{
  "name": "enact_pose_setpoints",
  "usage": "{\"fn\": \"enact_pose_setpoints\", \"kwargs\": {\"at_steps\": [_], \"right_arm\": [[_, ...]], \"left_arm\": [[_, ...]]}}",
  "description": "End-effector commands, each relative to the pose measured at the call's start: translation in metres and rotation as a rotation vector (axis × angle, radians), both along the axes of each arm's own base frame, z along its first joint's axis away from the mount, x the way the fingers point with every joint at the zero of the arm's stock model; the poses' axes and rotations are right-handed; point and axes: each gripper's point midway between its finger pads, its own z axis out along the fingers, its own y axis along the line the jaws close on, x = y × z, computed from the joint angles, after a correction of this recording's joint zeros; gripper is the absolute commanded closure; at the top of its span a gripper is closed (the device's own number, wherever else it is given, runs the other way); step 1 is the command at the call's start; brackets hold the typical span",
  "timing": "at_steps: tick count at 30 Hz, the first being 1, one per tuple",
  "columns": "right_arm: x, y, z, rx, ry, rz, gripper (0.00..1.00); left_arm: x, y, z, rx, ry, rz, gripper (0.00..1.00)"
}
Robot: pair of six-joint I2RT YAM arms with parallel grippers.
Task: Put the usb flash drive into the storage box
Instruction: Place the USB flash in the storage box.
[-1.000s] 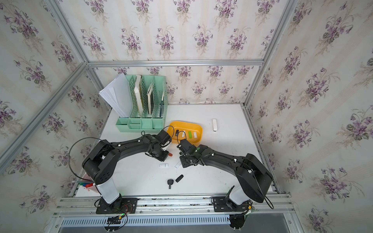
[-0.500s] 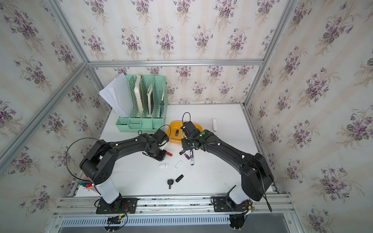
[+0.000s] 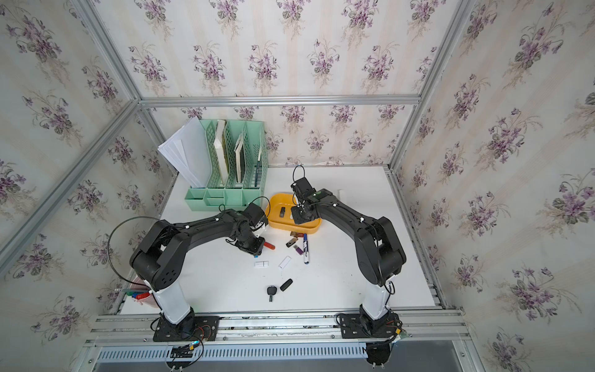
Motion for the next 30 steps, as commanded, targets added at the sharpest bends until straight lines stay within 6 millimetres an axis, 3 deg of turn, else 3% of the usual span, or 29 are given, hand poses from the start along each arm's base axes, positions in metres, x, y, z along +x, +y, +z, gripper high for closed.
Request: {"fn": "enact_pose_setpoints", "kwargs": {"at_steps": [1, 12, 13, 14, 22, 30], "right_arm": [[0.012, 0.007, -0.006, 0.015, -0.003, 0.031, 0.81], [0.039, 0.023, -0.038, 0.024, 0.029, 0.052, 0.82], [0.049, 0.009, -0.041, 0.026, 0.032, 0.019, 0.82], [0.051, 0.009, -0.042, 0.027, 0.033, 0.018, 0.82], [0.056, 0.005, -0.060, 0.006, 0.061, 0.011, 0.82], [0.058, 0.006, -0.056, 0.013, 0.052, 0.015, 0.83]], "left_arm": [[-0.011, 0.019, -0.010, 0.085, 0.044, -0.003, 0.77], [-0.013, 0.025, -0.010, 0.087, 0.047, 0.008, 0.77], [-0.013, 0.025, -0.010, 0.088, 0.048, 0.010, 0.77], [-0.013, 0.026, -0.010, 0.088, 0.048, 0.011, 0.76], [-0.012, 0.029, -0.009, 0.088, 0.049, 0.018, 0.76], [-0.013, 0.030, -0.010, 0.089, 0.049, 0.019, 0.76]]}}
